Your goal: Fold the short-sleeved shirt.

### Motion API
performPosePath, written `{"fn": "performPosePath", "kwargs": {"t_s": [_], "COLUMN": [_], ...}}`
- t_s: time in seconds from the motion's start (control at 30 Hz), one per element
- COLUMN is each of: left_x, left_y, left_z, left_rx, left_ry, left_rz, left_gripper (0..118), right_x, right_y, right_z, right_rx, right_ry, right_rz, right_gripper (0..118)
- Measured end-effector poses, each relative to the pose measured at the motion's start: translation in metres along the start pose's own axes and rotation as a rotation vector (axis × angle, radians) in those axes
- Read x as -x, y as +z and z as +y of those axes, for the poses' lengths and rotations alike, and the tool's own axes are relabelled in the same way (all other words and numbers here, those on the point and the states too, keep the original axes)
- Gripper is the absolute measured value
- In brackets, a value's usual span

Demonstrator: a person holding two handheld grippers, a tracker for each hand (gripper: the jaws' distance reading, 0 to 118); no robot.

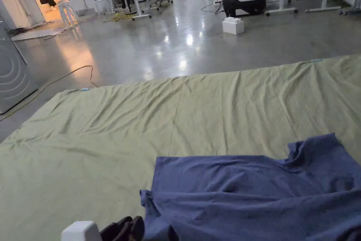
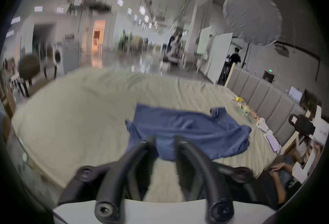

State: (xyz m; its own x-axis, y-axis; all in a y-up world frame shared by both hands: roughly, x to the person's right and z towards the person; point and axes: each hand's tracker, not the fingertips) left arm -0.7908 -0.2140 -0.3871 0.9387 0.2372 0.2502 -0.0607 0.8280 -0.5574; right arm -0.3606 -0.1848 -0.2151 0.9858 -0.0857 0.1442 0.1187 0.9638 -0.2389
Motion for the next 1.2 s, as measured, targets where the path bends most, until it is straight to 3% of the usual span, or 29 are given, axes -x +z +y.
{"fn": "performPosePath", "kwargs": {"t_s": [0.07, 0.1, 0.33, 0.37, 0.4, 0.5, 0.53, 0.6, 0.67, 0.73, 0.8, 0.83, 0.87, 0.9, 0.93, 1.0, 1.1, 1.2], "left_x": [0.013, 0.019, 0.056, 0.059, 0.06, 0.054, 0.05, 0.042, 0.039, 0.041, 0.041, 0.041, 0.042, 0.043, 0.043, 0.04, 0.036, 0.034], "left_y": [-0.036, -0.059, -0.165, -0.173, -0.183, -0.205, -0.208, -0.21, -0.217, -0.22, -0.218, -0.217, -0.217, -0.217, -0.217, -0.215, -0.212, -0.21], "left_z": [-0.009, -0.013, -0.03, -0.034, -0.038, -0.053, -0.057, -0.058, -0.057, -0.055, -0.053, -0.053, -0.054, -0.054, -0.054, -0.052, -0.051, -0.051], "left_rx": [0.023, 0.067, 0.233, 0.254, 0.276, 0.38, 0.39, 0.365, 0.405, 0.418, 0.424, 0.423, 0.421, 0.416, 0.416, 0.419, 0.425, 0.419], "left_ry": [0.011, -0.005, -0.027, -0.042, -0.047, -0.078, -0.096, -0.114, -0.163, -0.156, -0.135, -0.138, -0.142, -0.147, -0.145, -0.141, -0.149, -0.148], "left_rz": [0.017, 0.048, 0.143, 0.158, 0.17, 0.184, 0.192, 0.182, 0.197, 0.193, 0.182, 0.178, 0.175, 0.179, 0.178, 0.178, 0.18, 0.178], "left_gripper": [82, 98, 90, 83, 69, 51, 35, 19, 17, 17, 17, 17, 17, 17, 17, 17, 17, 17], "right_x": [-0.001, -0.003, -0.017, -0.018, -0.02, -0.014, -0.014, -0.013, -0.014, -0.044, -0.057, -0.067, -0.076, -0.089, -0.097, -0.11, -0.115, -0.102], "right_y": [-0.003, -0.005, -0.013, -0.014, -0.016, -0.022, -0.024, -0.03, -0.039, -0.045, -0.063, -0.079, -0.093, -0.114, -0.132, -0.164, -0.204, -0.224], "right_z": [-0.005, -0.008, -0.022, -0.024, -0.027, -0.023, -0.024, -0.026, -0.029, -0.039, -0.046, -0.051, -0.057, -0.069, -0.08, -0.102, -0.125, -0.142], "right_rx": [0.026, 0.047, 0.123, 0.135, 0.142, 0.169, 0.181, 0.213, 0.24, 0.243, 0.236, 0.254, 0.279, 0.334, 0.382, 0.435, 0.494, 0.534], "right_ry": [0.01, 0.012, -0.007, -0.017, -0.022, -0.03, -0.031, -0.004, 0.031, 0.017, -0.027, -0.088, -0.13, -0.177, -0.194, -0.188, -0.159, -0.073], "right_rz": [-0.012, -0.014, -0.04, -0.048, -0.053, -0.067, -0.069, -0.103, -0.165, -0.163, -0.17, -0.182, -0.18, -0.174, -0.202, -0.247, -0.28, -0.252], "right_gripper": [0, 0, 0, 0, 0, 0, 0, 0, 0, 0, 1, 10, 33, 70, 82, 76, 76, 55]}}
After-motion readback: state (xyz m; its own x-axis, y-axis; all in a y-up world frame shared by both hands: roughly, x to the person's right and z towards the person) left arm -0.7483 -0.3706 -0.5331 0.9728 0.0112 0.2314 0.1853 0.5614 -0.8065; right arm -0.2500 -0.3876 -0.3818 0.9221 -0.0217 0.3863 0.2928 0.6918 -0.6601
